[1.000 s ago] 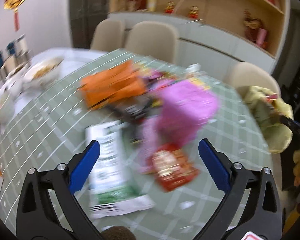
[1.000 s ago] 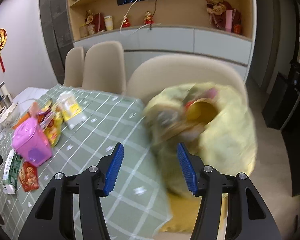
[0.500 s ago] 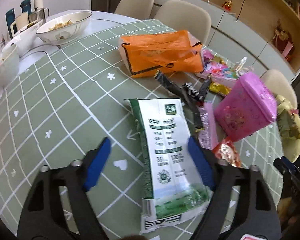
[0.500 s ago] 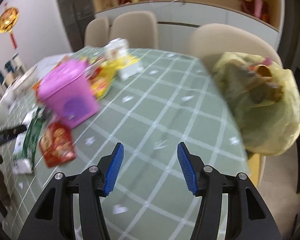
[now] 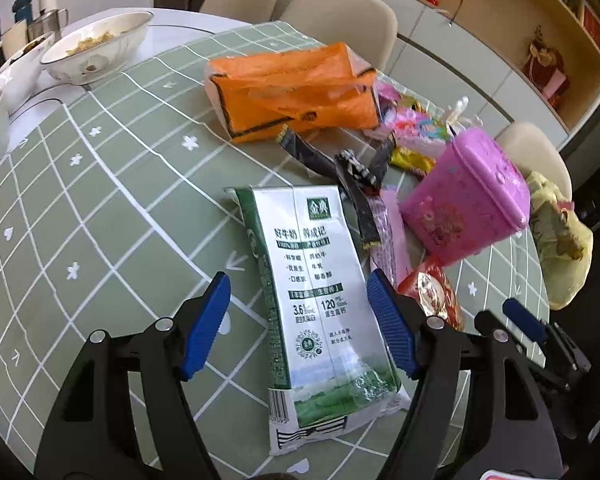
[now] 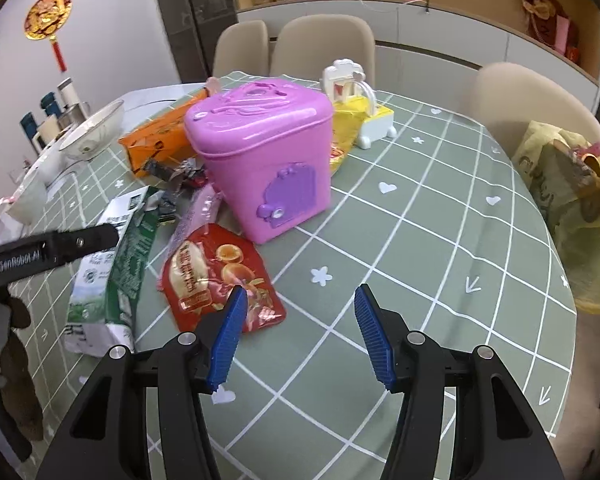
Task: Collect trash
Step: 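Grasp the green milk carton with the left tool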
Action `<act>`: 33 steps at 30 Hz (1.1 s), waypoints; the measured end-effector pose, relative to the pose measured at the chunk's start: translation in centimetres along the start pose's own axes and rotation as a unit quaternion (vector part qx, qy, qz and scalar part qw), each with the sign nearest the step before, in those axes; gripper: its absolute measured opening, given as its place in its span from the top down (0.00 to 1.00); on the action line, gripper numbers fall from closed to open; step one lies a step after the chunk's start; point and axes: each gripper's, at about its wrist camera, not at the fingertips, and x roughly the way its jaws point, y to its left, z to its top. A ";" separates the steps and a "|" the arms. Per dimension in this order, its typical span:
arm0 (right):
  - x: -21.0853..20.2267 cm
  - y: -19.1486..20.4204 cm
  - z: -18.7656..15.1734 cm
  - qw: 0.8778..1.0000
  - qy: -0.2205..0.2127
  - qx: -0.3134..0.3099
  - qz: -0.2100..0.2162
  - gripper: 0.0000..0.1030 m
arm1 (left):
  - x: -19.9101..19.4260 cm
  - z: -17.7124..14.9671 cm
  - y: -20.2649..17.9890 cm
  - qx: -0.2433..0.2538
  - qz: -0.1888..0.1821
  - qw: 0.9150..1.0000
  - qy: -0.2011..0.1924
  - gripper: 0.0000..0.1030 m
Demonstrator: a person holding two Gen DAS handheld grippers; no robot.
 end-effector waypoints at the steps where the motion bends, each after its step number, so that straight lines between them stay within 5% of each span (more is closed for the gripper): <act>1: 0.1 -0.1 -0.1 1.000 0.002 0.003 -0.002 0.49 | 0.1 0.1 -0.1 0.002 -0.002 1.000 -0.001 0.31; 9: -0.1 -0.8 -0.2 1.000 0.003 0.004 -0.014 0.49 | 1.4 0.3 -0.7 -0.014 -0.020 1.000 0.018 0.28; 13: -0.2 -0.9 -0.2 1.000 0.003 0.007 -0.015 0.49 | 0.9 0.2 -0.5 -0.021 -0.046 0.999 0.014 0.46; 15: -0.3 -0.9 -0.3 1.000 0.003 0.006 -0.017 0.49 | 0.5 0.0 -0.5 -0.014 -0.034 0.999 0.009 0.46; 16: -0.3 -0.9 -0.3 1.000 0.002 0.006 -0.017 0.49 | 0.3 -0.1 -0.5 -0.011 -0.030 0.999 0.006 0.57; 19: -0.6 -1.4 0.0 1.000 -0.005 0.006 -0.029 0.49 | -0.3 -0.1 0.0 -0.022 -0.033 0.999 0.000 0.64; 24: -1.2 -4.2 2.1 0.998 -0.035 0.017 -0.039 0.49 | -0.4 -0.2 0.1 -0.022 -0.041 0.999 -0.001 0.64; 30: 0.0 -6.7 6.2 0.998 -0.061 -0.029 -0.015 0.49 | -0.4 -0.7 -0.7 -0.012 -0.057 0.998 -0.003 0.45; 33: 1.6 -7.3 8.1 0.998 -0.047 -0.023 0.021 0.64 | 0.1 -0.6 -1.3 -0.006 -0.050 0.999 0.002 0.44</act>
